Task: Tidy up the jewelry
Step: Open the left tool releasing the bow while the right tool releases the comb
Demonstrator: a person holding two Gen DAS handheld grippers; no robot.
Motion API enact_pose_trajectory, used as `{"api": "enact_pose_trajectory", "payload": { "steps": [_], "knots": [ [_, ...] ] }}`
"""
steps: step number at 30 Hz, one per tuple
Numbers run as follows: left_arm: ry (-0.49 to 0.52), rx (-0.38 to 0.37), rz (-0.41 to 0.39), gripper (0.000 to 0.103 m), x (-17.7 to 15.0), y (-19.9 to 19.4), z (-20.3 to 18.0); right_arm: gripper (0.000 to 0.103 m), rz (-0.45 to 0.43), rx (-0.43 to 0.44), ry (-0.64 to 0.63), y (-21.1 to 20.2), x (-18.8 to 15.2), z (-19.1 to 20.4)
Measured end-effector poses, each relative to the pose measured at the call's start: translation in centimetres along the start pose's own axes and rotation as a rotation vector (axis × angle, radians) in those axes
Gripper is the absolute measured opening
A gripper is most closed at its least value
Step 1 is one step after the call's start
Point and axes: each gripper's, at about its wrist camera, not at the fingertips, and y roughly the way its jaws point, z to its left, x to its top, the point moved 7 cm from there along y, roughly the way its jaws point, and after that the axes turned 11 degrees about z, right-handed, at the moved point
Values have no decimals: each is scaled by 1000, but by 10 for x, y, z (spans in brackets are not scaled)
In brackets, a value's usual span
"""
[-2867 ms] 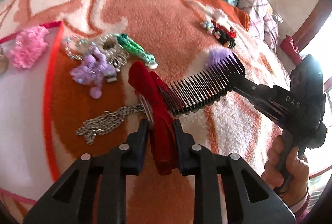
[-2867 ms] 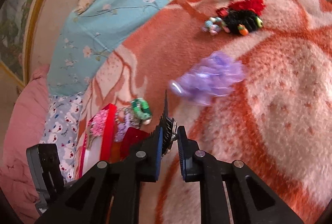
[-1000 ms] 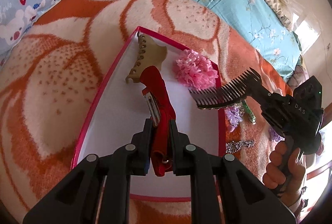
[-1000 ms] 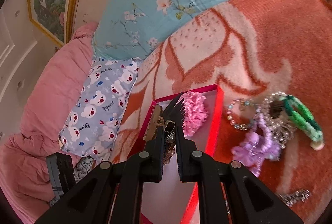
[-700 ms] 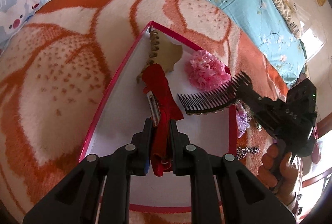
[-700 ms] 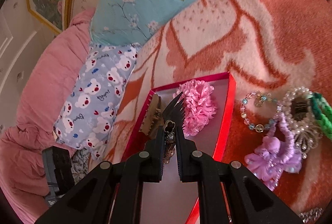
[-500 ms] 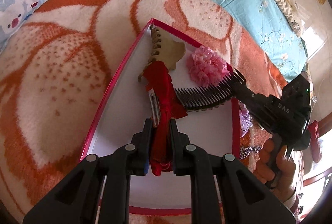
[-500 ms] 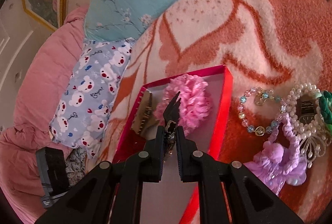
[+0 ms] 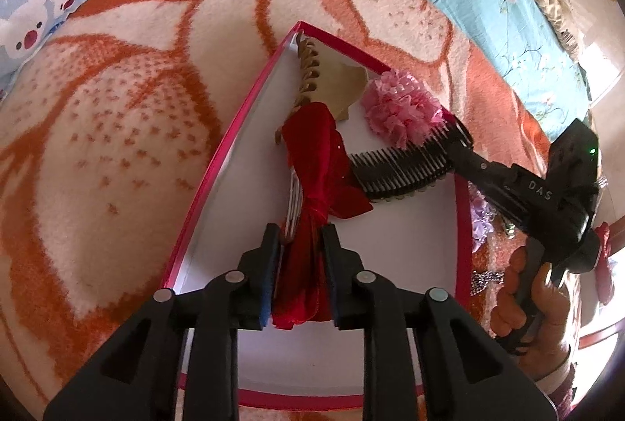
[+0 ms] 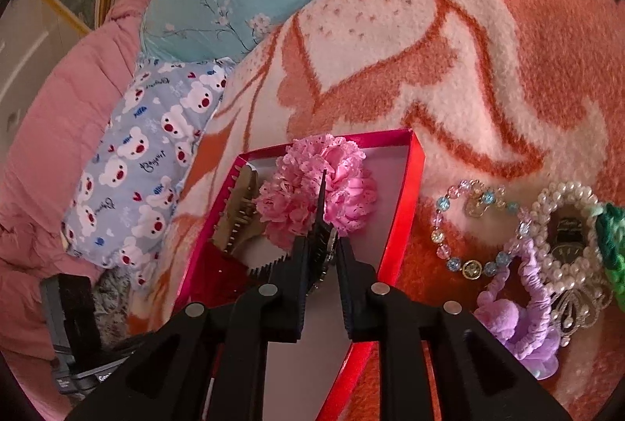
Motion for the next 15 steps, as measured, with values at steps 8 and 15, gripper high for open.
{"api": "enact_pose_trajectory", "payload": {
  "steps": [8, 15],
  "knots": [
    [9, 38, 1, 42, 1, 2, 1, 26, 31, -67, -41, 7, 1, 9],
    [17, 38, -8, 49, 0, -4, 1, 46, 21, -137, -104, -2, 0, 21]
  ]
}}
